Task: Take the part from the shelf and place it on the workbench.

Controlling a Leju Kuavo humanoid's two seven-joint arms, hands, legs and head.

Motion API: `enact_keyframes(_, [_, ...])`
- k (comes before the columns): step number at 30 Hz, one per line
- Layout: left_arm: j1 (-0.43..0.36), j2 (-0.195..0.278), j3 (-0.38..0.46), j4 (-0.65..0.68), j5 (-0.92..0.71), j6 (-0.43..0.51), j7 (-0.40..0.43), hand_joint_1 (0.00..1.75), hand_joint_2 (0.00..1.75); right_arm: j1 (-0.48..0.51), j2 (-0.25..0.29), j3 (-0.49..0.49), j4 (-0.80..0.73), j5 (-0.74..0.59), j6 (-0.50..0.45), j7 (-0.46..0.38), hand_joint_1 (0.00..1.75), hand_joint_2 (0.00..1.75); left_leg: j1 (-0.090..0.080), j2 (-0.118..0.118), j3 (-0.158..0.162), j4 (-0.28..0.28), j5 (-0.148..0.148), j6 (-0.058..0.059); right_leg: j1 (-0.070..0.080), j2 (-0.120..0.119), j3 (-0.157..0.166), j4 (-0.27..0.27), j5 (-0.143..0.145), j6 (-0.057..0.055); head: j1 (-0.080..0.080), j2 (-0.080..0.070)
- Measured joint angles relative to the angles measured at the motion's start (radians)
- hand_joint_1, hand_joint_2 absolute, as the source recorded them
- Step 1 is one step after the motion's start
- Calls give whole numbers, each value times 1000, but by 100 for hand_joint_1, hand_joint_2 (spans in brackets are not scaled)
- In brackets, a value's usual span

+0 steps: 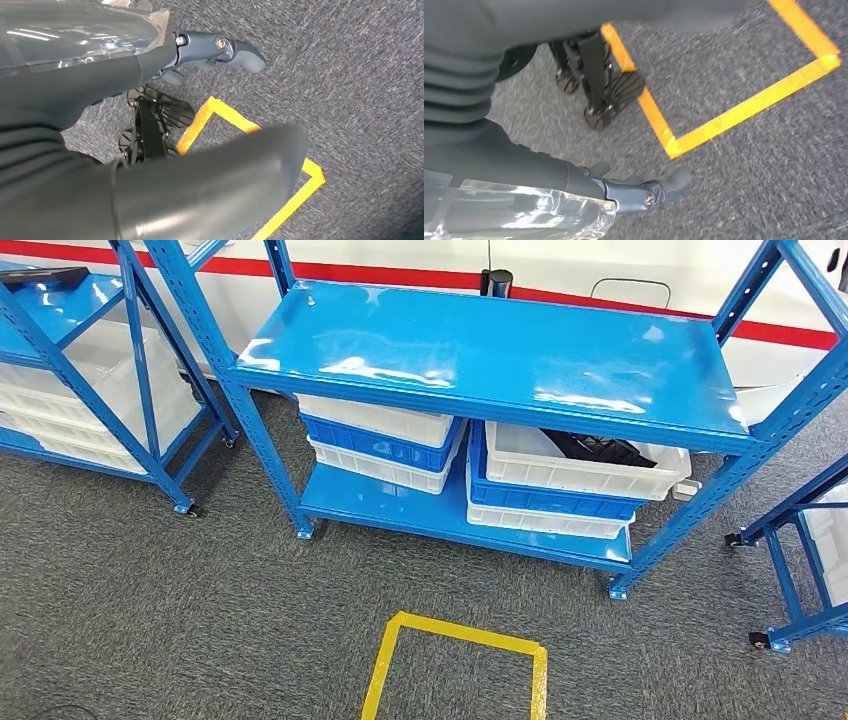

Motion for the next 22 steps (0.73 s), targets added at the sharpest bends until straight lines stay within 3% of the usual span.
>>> enact_keyframes(3, [0,0,-1,0,-10,4,7,0,175,-3,1,-15,0,-7,9,-2,0,175,0,0,0,0,0,0,0,0,1,-1,0,0,0,0])
enact_keyframes(5, [0,0,-2,0,-11,4,8,0,175,-4,2,-22,0,-8,11,-4,0,87,0,0,0,0,0,0,0,0,1,-1,0,0,0,0])
enact_keyframes(7, [0,0,-5,0,-13,4,9,0,175,-4,2,-27,0,-8,14,-7,0,87,0,0,0,0,0,0,0,0,1,-1,0,0,0,0])
enact_keyframes(9, [0,1,-14,0,-17,4,13,0,175,-4,2,-29,-1,-10,20,-16,0,175,0,0,0,0,0,0,0,0,1,-1,0,0,0,0])
enact_keyframes(10, [2,2,-24,0,-18,4,16,0,175,-3,2,-28,-2,-13,24,-21,0,175,0,0,0,0,0,0,0,0,1,-1,0,0,0,0])
enact_keyframes(11, [5,4,-40,-1,-17,6,22,0,175,-1,2,-24,-5,-16,29,-24,0,131,0,0,1,0,0,0,0,0,1,-1,0,0,0,0])
enact_keyframes(14, [20,14,-108,-6,3,17,48,0,44,13,0,-4,-17,-25,44,-14,0,0,0,0,1,0,-1,-1,0,0,1,-1,0,0,0,0])
enact_keyframes(15, [25,17,-133,-9,12,22,58,0,0,18,-2,6,-21,-29,50,-6,0,0,0,0,1,0,-1,-1,0,0,1,-1,0,0,0,0])
enact_keyframes(22, [67,40,-306,-36,76,55,133,0,0,55,-15,85,-50,-54,88,50,0,0,0,0,1,0,-2,-2,0,0,1,-1,0,0,0,0])
